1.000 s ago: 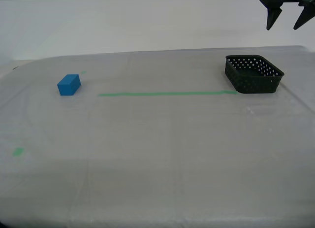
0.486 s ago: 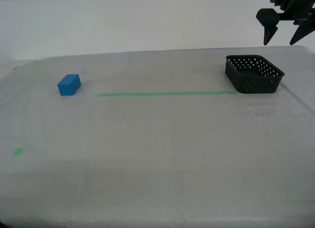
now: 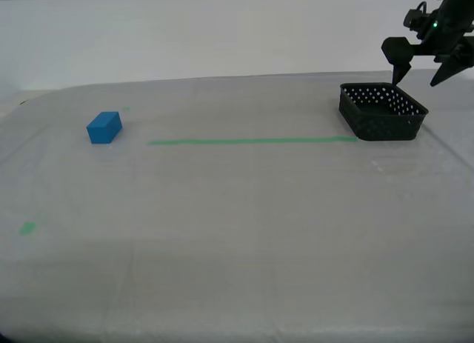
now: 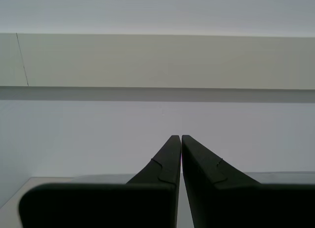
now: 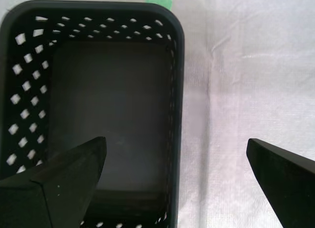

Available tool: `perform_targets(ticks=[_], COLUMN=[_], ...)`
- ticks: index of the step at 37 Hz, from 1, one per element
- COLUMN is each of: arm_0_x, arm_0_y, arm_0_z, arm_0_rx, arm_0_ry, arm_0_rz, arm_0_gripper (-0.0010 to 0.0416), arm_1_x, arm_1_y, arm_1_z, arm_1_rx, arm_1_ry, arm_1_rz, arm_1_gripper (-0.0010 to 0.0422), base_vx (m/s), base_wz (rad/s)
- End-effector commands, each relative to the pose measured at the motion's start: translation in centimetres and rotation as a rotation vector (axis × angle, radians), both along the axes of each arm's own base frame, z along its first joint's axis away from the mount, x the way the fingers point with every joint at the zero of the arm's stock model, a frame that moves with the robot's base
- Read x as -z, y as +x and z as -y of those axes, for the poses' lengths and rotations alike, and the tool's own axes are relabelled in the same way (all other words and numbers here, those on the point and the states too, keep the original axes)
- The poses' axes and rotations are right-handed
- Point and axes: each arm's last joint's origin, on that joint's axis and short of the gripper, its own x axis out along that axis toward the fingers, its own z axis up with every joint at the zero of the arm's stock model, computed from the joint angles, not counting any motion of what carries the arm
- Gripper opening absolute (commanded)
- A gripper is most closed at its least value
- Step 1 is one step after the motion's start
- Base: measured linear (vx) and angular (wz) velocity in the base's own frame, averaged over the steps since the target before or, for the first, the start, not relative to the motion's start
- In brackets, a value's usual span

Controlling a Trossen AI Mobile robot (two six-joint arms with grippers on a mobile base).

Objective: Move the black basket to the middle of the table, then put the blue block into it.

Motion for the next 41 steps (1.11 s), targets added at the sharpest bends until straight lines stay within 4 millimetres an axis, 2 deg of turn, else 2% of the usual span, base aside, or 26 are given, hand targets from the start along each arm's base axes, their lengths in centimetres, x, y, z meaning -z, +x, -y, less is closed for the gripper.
perform_targets(ticks=[1,21,27,31,41], arm_0_x=[0.7,3.4,5.6,6.3,5.0], arm_0_y=[0.0,-0.3,0.8,1.6,2.6], arm_0_z=[0.1,0.1,0.1,0.0,0.1], arm_0_rx=[0.012,0.074,0.062,0.054,0.061], arm_0_ry=[-0.017,-0.037,-0.014,-0.013,-0.027], arm_0_rz=[0.020,0.123,0.053,-0.004,-0.013], arm_0_gripper=[0.0401,0.0400,0.0400,0.0400,0.0401], arm_1_x=[-0.1,-0.1,-0.1,-0.1,-0.1], arm_1_y=[0.0,0.0,0.0,0.0,0.0], arm_1_z=[0.0,0.0,0.0,0.0,0.0], arm_1_rx=[-0.001,-0.001,-0.001,-0.001,-0.001], arm_1_ry=[0.001,0.001,0.001,0.001,0.001], arm_1_rz=[0.006,0.006,0.007,0.006,0.006], arm_1_gripper=[0.0000,0.0000,0.0000,0.0000,0.0000], base_vx=[0.000,0.000,0.000,0.000,0.000], base_wz=[0.000,0.000,0.000,0.000,0.000])
